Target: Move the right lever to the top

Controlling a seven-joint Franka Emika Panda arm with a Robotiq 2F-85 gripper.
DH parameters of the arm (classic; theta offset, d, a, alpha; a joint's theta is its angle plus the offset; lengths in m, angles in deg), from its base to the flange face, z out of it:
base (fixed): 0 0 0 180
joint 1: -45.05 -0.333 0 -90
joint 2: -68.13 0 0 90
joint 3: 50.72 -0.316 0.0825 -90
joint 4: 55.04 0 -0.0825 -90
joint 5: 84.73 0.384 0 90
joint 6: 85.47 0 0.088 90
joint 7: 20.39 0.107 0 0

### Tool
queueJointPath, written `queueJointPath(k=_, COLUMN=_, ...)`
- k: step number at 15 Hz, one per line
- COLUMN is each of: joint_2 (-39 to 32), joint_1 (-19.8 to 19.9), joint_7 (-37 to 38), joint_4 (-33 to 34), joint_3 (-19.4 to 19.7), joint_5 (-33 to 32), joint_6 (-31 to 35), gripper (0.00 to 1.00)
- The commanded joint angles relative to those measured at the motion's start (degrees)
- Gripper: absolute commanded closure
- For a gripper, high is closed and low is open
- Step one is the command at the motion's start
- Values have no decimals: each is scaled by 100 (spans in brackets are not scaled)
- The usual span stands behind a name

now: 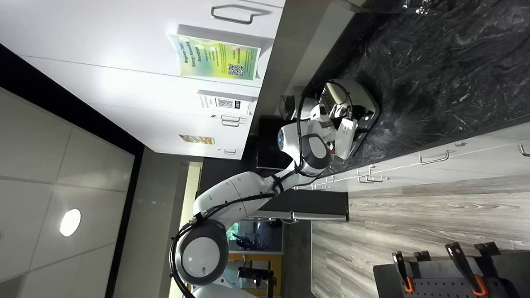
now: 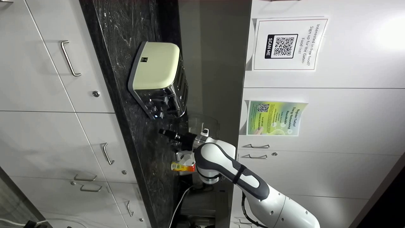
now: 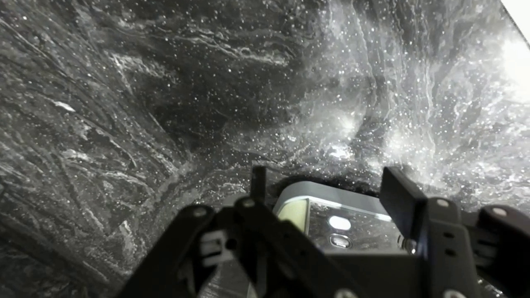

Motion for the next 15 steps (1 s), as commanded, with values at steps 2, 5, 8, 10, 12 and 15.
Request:
queueJointPath(k=2, joint_2=-50, joint_1=286, joint_7=-92, joint_4=3, joint_3=-283, joint_5=-1, joint_6=315, gripper=66)
queueJointPath(k=5, joint_2=-96, joint_1=384, joint_7=-127, joint_4=56, joint_3=-357, joint_5=-12, joint_6=238, gripper=88)
queueJointPath(k=8, joint_2=-132, joint_1=406, joint_7=-140, joint_4=84, joint_3=-366, joint_5=-74, joint_6=99, gripper=100)
queueJointPath(k=10, joint_2=-137, joint_1=459, joint_7=-210, joint_4=85, joint_3=-447, joint_5=-53, joint_6=-38, gripper=100)
queueJointPath(k=12, joint_2=-132, joint_1=309, joint_7=46, joint_4=2, joint_3=-300, joint_5=-69, joint_6=121, gripper=99)
queueJointPath(k=15, joint_2=-149, joint_1=310, joint_7=48, joint_4=2, joint_3=-301, joint_5=-70, joint_6=122, gripper=99)
